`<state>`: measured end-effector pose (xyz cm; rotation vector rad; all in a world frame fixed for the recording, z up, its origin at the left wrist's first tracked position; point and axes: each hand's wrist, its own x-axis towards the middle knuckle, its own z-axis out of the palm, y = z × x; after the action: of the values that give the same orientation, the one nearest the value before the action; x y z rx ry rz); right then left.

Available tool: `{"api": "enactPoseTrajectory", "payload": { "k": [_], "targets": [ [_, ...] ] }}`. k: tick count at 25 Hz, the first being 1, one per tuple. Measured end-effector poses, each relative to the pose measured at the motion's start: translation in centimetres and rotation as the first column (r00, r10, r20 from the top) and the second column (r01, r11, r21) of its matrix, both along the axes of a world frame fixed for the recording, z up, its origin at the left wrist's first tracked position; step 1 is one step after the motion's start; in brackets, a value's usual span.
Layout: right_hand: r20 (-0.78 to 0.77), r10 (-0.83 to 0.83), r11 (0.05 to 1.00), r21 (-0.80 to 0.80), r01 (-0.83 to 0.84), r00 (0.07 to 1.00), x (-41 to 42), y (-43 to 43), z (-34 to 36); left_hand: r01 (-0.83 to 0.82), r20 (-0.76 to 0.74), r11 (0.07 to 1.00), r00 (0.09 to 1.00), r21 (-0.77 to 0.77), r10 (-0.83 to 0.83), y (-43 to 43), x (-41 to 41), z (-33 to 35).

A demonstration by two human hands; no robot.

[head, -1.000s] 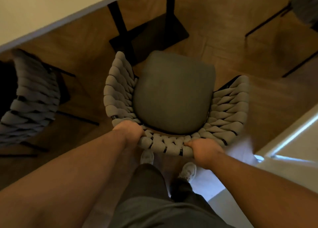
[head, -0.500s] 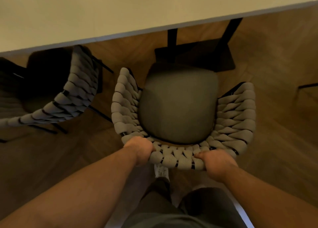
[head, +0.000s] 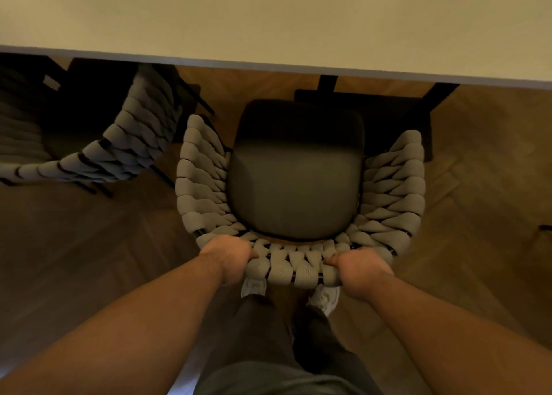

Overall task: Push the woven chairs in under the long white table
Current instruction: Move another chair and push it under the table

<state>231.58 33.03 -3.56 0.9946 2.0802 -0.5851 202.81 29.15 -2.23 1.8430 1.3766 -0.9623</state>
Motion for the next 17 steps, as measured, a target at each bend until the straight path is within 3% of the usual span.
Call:
{"api": "enactPoseTrajectory", "payload": {
  "k": [4, 11, 17],
  "targets": [
    [-0.001, 0.05, 0.997, -0.052, -0.05, 0.999, -0.1, 0.6, -0.9, -0.017, -0.014, 0.999, 1.0, -0.039, 0.016, 0.2, -0.2, -1.1],
    [0.002, -0.001, 0.994, -0.112, 0.001, 1.0, 1.0, -1.6, -2.9, -0.083, 0.029, 0.99, 0.996, -0.113, 0.087, -1.8, 0.6, -3.2],
    [-0.086, -0.085, 0.975, -0.214, 0.065, 0.993, 4.0, 0.9, -1.6, -0.07, 0.048, 0.984, 0.996, -0.162, 0.079, -1.4, 0.7, -4.0]
  ]
}}
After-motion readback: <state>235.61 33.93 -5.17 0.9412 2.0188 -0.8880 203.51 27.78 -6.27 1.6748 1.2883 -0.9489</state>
